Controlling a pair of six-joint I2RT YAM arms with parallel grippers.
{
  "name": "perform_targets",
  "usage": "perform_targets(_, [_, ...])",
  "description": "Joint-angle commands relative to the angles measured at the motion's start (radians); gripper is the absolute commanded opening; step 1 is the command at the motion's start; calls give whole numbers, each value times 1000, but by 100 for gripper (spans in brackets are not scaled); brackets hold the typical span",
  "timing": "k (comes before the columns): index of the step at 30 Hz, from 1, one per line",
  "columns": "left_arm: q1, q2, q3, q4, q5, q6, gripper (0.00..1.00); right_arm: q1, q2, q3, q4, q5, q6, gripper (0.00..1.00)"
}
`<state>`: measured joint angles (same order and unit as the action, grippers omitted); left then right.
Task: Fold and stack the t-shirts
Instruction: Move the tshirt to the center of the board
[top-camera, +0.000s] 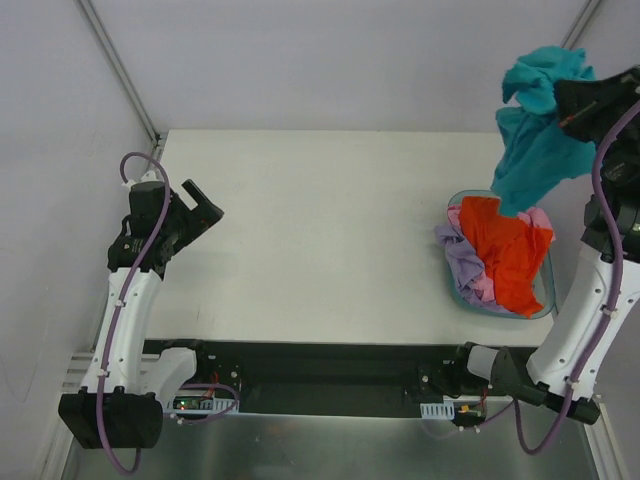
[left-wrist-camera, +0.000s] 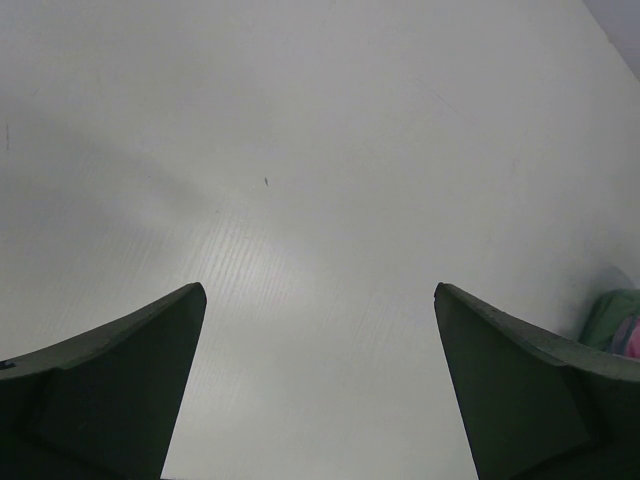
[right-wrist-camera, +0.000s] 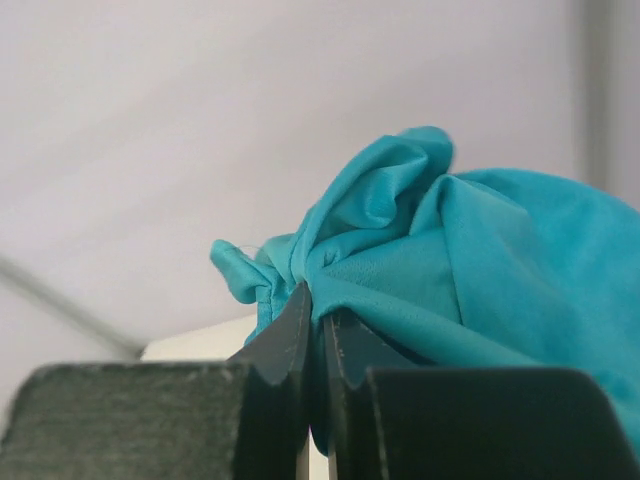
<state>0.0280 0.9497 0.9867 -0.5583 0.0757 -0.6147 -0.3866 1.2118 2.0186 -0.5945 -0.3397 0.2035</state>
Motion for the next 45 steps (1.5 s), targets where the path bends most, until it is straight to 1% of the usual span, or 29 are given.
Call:
perform_targets(1, [7, -34, 17, 15, 21, -16, 99, 205, 44, 74, 160, -186, 14, 1])
perform_targets(2, [6, -38, 14, 17, 22, -19, 99, 291, 64, 78, 166, -193, 8, 1])
perform_targets(4, [6, -45, 7, 17, 26, -23, 99, 377, 87, 91, 176, -200, -6, 1])
perform_targets(5, [6, -49, 4, 17, 29, -26, 99, 462, 110, 92, 179, -199, -18, 1])
perform_targets(7, [7, -57, -5, 17, 30, -28, 99, 549, 144, 104, 185, -191, -59, 1])
perform_targets(8, [7, -66, -8, 17, 30, -33, 100, 630, 184, 115, 183, -188, -73, 1])
perform_targets(11, [7, -83, -25, 15, 33, -43, 99, 762, 247, 153, 171, -185, -125, 1])
perform_targets(15, [6, -97, -39, 12, 32, -49, 99, 854, 319, 114, 206, -194, -147, 1])
perform_targets(17, [6, -100, -42, 9, 27, -53, 99, 862, 318, 1, 237, -177, -139, 1])
perform_targets(19, [7, -100, -45, 9, 29, -54, 99, 861, 305, -97, 242, -95, -162, 1])
perform_targets(20, [7, -97, -46, 8, 33, -56, 99, 861, 299, -191, 231, -58, -176, 2])
perform_targets(21, [6, -97, -54, 8, 35, -56, 99, 859, 296, -243, 195, 38, -193, 3])
perform_targets(22, [6, -92, -57, 6, 33, -54, 99, 856, 290, -292, 174, 91, -196, 5])
perform_targets(23, [7, -85, -62, 6, 36, -54, 99, 848, 290, -382, 156, 143, -247, 12])
perform_targets(24, [6, -77, -72, 3, 39, -54, 99, 844, 295, -418, 110, 245, -256, 15])
perform_targets(25, [6, -69, -77, 3, 45, -54, 99, 836, 311, -444, 81, 286, -265, 19])
perform_targets(26, [7, -54, -82, 3, 50, -54, 99, 821, 319, -464, 50, 325, -276, 38])
perform_targets(27, [7, -45, -91, 1, 61, -54, 99, 815, 327, -484, -11, 406, -283, 47])
perform_targets(28, [6, -34, -95, 1, 65, -56, 99, 812, 331, -489, -36, 442, -295, 70])
perform_targets(29, [6, -14, -102, 0, 73, -56, 99, 815, 330, -492, -56, 476, -311, 82])
perform_targets(30, [7, -3, -112, 1, 87, -57, 99, 815, 327, -500, -73, 501, -322, 98])
perform_targets(32, [7, 30, -123, 1, 104, -63, 99, 822, 309, -511, -71, 489, -334, 97])
perform_targets(35, [6, 84, -144, 6, 148, -89, 99, 836, 314, -535, -24, 403, -357, 97])
perform_targets(36, [6, 101, -151, 8, 160, -91, 99, 841, 328, -534, -16, 357, -358, 97])
perform_targets(38, [0, 156, -152, 15, 193, -89, 99, 868, 367, -502, -14, 349, -346, 97])
perform_targets(39, [-10, 175, -154, 23, 196, -88, 99, 882, 417, -486, -14, 308, -337, 97])
perform_targets(43, [-124, 298, -152, 84, 171, -97, 99, 959, 580, -377, 2, 298, -339, 97])
perform_targets(44, [-173, 328, -139, 93, 167, -99, 98, 968, 616, -315, -8, 297, -346, 97])
perform_targets(45, [-190, 358, -128, 103, 165, -102, 93, 976, 650, -284, -13, 289, -352, 98])
